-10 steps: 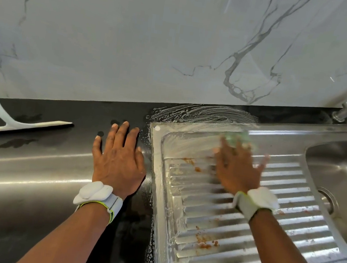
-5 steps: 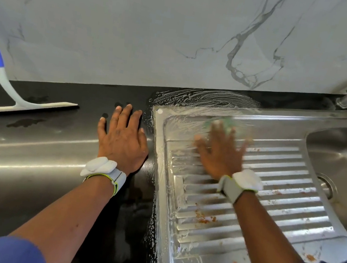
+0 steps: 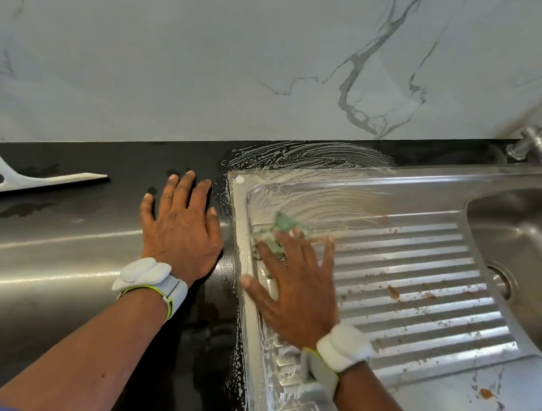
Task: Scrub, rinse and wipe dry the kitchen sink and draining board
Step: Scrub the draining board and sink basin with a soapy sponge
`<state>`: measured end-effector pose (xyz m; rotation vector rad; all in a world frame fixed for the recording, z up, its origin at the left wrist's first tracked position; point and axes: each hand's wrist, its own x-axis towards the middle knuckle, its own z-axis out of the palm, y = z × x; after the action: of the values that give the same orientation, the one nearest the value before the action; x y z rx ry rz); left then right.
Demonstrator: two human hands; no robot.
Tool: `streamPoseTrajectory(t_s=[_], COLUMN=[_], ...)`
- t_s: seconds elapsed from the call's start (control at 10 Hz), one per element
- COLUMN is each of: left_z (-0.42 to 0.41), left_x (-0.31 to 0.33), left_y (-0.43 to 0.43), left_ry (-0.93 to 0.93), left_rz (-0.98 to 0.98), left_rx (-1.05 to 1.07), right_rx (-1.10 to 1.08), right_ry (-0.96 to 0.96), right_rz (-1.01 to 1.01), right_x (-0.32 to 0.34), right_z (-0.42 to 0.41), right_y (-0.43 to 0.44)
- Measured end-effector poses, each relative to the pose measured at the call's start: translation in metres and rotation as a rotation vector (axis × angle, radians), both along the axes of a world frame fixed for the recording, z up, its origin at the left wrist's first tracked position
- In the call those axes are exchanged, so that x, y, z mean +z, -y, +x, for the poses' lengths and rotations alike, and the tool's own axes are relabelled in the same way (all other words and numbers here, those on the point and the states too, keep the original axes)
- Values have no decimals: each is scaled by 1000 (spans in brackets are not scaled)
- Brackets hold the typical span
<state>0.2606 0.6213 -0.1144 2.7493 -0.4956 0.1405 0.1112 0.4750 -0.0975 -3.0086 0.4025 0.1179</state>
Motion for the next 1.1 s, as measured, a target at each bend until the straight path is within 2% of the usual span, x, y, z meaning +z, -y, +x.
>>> streamPoseTrajectory(t_s=[0.1, 0.2, 0.3, 0.4, 0.5, 0.6, 0.7, 0.8, 0.9, 1.0, 1.1], left_z=[-2, -3, -2, -1, -3, -4, -4, -2, -3, -4, -2], left_x=[-2, -2, -1, -1, -1, -1, 1, 1, 0, 0, 1], left_y=[1, 2, 1, 0, -1, 0, -1, 0, -1, -1, -2], left_ry=[-2, 6, -2, -4, -5, 7, 3, -7, 1, 8, 3], left_rz=[0, -1, -13, -15, -20, -16, -28, -30, -35, -26, -29], left_rx=[7, 10, 1, 5, 1, 13, 5, -2, 9, 4, -1], right_rx=[-250, -512, -305, -87, -277, -459, -180, -35, -65, -44, 190], right_ry=[-12, -61, -42, -28, -33, -82, -51, 37, 123, 148, 15], right_rz=[-25, -2, -6, -9, -40, 9, 17, 47, 118, 53, 80], right_x=[-8, -8, -2, -1, -1, 4, 7, 13, 22, 14, 2], right_z=[-36, -16, 11, -18, -47, -19, -6, -41, -69, -51, -40], right_y=[54, 95, 43, -8, 33, 71, 20, -31, -17, 9, 12])
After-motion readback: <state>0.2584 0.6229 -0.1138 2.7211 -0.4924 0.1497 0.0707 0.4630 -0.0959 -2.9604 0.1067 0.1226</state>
